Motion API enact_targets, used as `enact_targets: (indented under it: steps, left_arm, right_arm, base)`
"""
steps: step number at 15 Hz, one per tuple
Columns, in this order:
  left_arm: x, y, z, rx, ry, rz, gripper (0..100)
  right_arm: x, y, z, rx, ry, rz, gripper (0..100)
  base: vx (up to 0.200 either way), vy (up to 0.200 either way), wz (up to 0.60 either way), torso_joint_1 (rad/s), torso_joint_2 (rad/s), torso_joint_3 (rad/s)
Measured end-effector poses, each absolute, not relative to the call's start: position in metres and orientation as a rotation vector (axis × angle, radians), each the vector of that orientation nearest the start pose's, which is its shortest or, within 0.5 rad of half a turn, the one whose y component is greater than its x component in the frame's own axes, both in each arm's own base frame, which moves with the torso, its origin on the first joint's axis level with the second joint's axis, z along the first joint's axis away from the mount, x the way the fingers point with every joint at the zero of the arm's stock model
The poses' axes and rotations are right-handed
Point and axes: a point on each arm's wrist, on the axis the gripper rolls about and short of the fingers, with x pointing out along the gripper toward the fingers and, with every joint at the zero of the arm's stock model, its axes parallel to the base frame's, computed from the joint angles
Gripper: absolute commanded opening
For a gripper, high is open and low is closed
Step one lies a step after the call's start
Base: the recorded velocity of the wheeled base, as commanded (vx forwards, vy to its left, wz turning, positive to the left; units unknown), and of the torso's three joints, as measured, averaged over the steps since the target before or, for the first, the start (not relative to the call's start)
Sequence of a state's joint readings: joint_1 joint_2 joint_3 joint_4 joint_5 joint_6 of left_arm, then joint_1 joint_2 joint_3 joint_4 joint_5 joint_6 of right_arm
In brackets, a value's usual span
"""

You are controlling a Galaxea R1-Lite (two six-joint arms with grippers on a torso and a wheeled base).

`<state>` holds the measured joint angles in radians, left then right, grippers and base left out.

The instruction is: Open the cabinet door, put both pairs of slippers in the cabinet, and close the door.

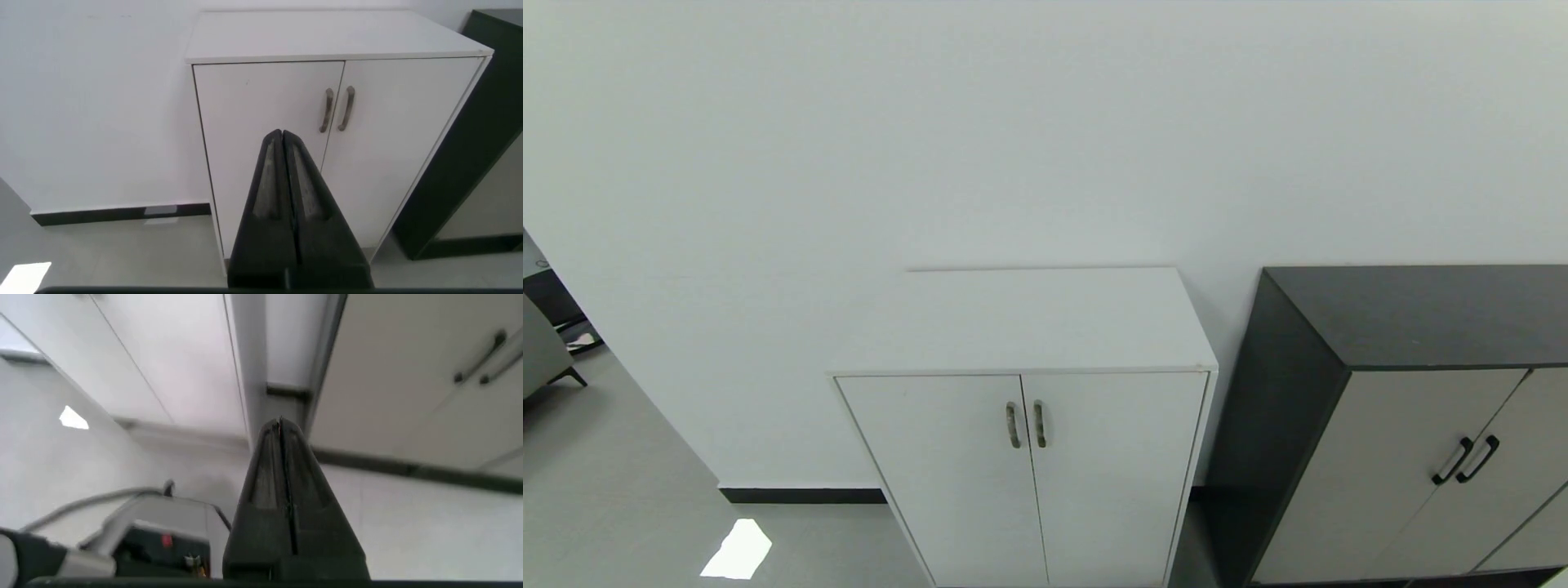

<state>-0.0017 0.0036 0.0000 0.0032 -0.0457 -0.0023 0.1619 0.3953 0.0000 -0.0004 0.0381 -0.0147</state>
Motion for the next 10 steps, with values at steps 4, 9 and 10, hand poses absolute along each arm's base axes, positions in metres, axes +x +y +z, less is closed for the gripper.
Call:
enact_targets:
  steps: [4,9,10]
  left_arm:
    - [-0.023,-0.001,0.075,-0.003,0.007,-0.049,0]
    - [-0.023,-0.001,0.075,0.002,0.007,-0.05,0]
    - [-0.023,-0.001,0.075,0.001,0.006,-0.05,0]
  right_arm:
    - [0.006,0.002,0.079,-0.03,0.367,0.173,0]
    - [-0.003,0.001,0.079,-0.012,0.25,0.076,0]
    - [-0.006,0.001,0.079,-0.011,0.222,0.073,0]
  base:
    - [0.0,0.0,0.0,0.0,0.0,0.0]
    - [0.0,0.0,0.0,0.0,0.0,0.0]
    - [0.0,0.0,0.0,0.0,0.0,0.0]
